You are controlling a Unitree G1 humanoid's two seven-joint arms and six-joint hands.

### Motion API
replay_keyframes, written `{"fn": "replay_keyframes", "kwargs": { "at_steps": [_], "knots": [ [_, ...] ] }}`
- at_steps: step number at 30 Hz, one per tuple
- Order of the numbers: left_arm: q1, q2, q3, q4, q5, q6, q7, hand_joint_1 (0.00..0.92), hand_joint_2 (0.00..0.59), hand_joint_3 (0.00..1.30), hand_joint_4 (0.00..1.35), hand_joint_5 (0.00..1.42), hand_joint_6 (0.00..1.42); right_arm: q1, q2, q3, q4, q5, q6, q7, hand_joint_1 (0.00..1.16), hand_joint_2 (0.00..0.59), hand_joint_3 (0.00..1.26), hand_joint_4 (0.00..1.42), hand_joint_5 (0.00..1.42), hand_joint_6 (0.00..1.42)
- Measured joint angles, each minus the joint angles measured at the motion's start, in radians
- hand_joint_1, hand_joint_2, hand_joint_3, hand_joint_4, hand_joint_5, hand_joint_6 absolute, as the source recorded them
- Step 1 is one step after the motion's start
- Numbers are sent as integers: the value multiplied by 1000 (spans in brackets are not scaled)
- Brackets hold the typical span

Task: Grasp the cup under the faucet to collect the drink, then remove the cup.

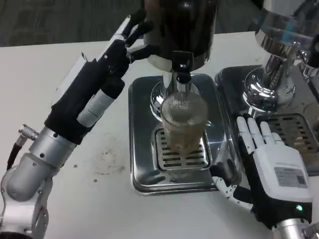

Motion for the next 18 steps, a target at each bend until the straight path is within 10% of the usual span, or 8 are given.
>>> {"fn": "replay_keyframes", "kwargs": {
  "at_steps": [18],
  "knots": [
    [-101,-78,5,98,102,2,-96,0,89,140,128,291,238,9,35,0,10,-1,16,-37,462,342,0,0,0,82]
  ]
}}
